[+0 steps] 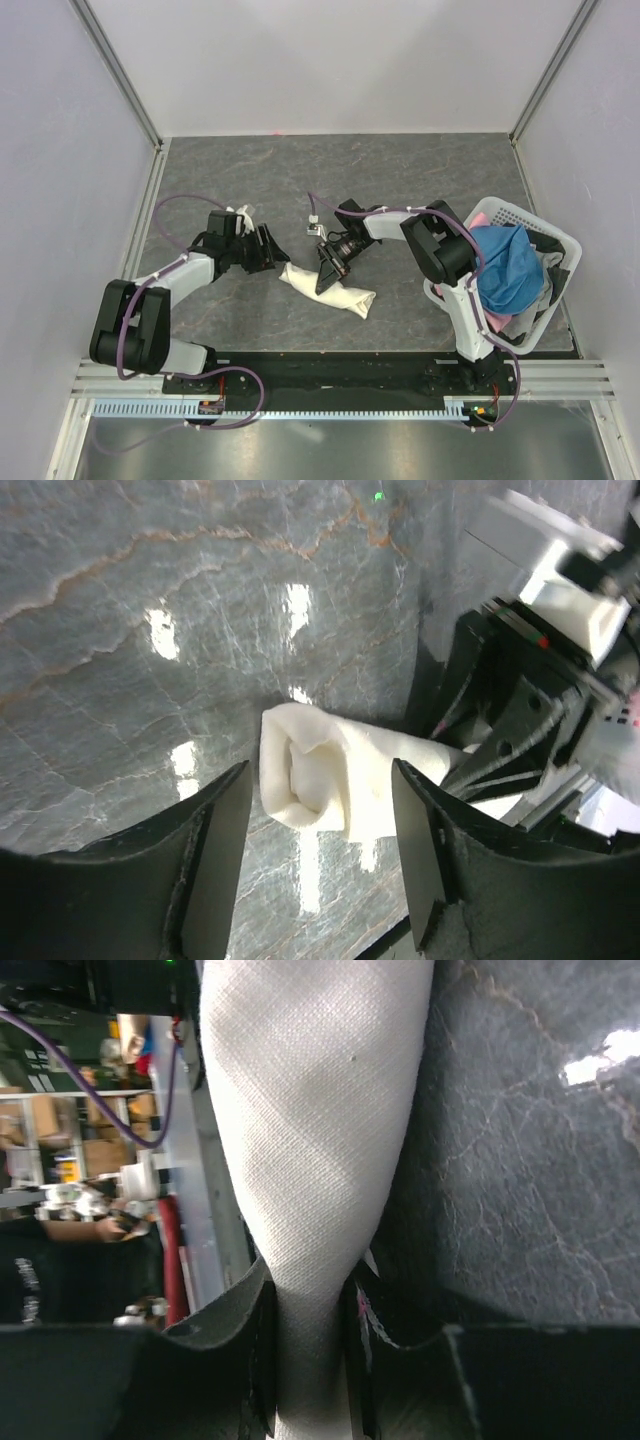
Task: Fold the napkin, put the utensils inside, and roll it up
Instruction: Roll the napkin with the utensil
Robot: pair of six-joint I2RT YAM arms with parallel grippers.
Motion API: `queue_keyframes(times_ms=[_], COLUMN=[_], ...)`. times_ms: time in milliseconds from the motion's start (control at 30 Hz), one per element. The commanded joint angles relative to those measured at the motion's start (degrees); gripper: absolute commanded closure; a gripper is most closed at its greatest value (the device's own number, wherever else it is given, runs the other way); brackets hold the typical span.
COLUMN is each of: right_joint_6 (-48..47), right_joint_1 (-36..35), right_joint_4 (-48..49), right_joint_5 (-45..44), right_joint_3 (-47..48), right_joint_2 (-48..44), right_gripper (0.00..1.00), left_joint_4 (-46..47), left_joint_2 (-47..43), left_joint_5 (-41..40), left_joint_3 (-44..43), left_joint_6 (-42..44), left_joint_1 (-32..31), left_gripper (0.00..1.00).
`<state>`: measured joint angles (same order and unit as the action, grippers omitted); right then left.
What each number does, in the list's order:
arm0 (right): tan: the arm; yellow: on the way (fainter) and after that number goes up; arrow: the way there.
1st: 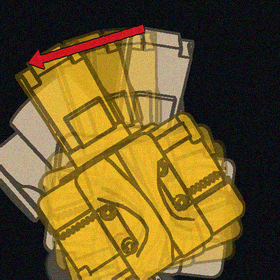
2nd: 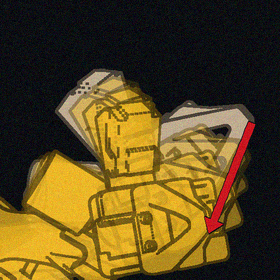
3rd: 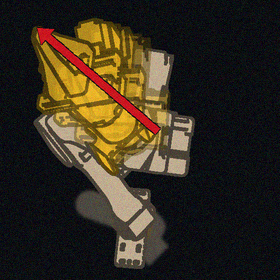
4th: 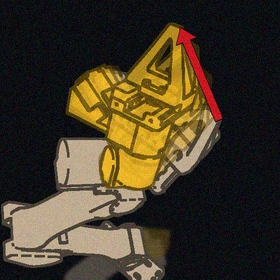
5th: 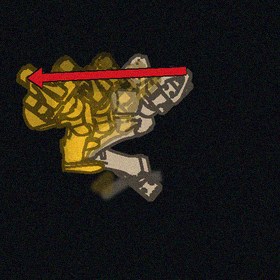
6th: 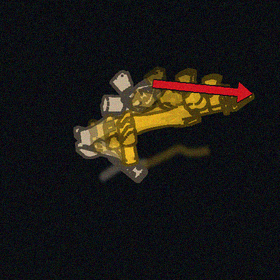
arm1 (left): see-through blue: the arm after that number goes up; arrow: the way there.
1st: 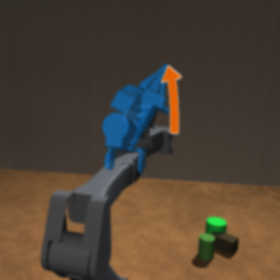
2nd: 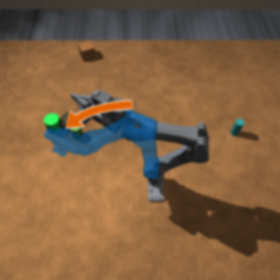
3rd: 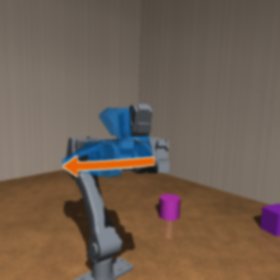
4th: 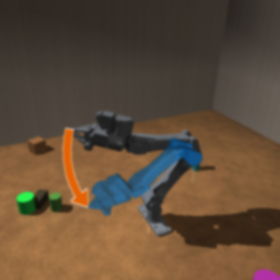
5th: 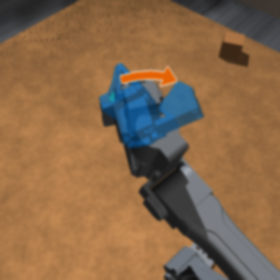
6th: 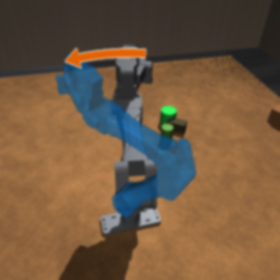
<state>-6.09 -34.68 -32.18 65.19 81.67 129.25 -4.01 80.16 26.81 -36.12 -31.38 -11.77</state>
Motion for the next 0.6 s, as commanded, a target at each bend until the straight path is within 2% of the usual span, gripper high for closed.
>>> queue_keyframes(times_ms=[0,233,333,467,567], right_joint_6=[1.16,2.22,2.66,3.54,4.59], right_joint_1=[0.31,0.66,0.49,0.58,0.66], right_joint_4=[-1.92,-1.92,-2.01,-1.92,-1.92], right_joint_5=[1.0,-0.94,-1.73,-2.96,-5.77], right_joint_3=[0.77,1.65,1.91,2.27,2.27], right_joint_2=[3.9,3.99,3.99,2.77,-0.04], right_gripper=[0.68,0.68,0.68,0.63,0.53], left_joint_4=[5.75,10.25,10.78,10.6,10.25], left_joint_2=[1.13,3.86,5.35,5.45,5.18], left_joint_5=[4.39,7.82,8.52,8.35,8.44], left_joint_3=[1.4,2.98,3.42,3.86,3.43], left_joint_6=[1.93,0.26,0.17,-0.18,-0.53], left_joint_1=[-0.53,-1.32,-1.68,-1.85,-1.85], left_gripper=[0.38,0.43,0.5,0.85,0.98])
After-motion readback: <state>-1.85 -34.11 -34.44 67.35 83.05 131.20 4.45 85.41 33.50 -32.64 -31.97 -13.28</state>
